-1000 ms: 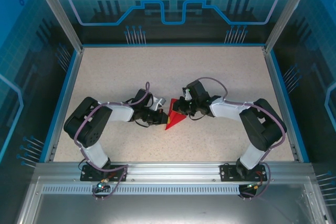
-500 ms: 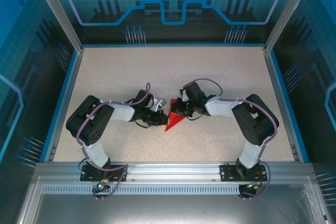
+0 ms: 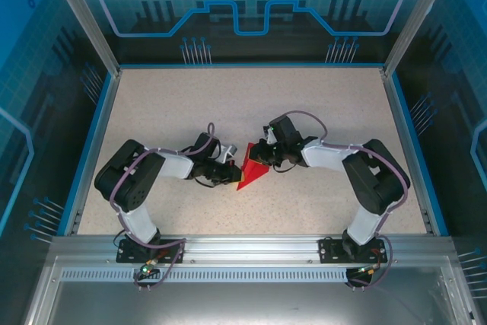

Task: Fold a paper plane with a square sheet of paper (pick it up from the middle)
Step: Fourth fold the wing at the center of the table.

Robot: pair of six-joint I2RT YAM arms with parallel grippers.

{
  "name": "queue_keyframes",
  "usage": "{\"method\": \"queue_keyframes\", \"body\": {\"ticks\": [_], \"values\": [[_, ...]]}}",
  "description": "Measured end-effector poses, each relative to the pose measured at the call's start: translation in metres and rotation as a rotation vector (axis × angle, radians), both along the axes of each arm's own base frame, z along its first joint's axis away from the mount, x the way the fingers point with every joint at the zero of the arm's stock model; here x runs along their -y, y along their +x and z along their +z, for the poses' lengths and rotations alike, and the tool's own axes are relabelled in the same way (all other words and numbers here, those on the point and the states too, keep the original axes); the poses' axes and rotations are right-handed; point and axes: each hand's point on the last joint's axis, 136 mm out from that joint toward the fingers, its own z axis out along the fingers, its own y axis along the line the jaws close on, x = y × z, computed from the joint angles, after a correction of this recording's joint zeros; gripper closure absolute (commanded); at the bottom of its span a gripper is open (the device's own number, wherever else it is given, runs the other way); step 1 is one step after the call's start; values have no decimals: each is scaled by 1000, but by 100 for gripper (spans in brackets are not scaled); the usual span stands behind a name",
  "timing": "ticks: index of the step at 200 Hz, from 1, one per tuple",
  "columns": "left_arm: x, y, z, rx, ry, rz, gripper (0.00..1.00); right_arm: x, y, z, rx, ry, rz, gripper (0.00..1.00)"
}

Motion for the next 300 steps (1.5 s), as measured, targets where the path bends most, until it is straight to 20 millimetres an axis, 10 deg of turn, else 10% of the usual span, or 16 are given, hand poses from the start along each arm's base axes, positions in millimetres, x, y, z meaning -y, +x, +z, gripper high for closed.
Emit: {"method": "queue_keyframes", "body": {"ticks": [203, 300], "values": [[-3, 3, 3, -19, -17, 34, 82, -10, -1, -39, -76, -21, 22, 88], [-7, 1, -1, -22, 16, 24, 100, -10, 1, -42, -80, -13, 12, 87]]}}
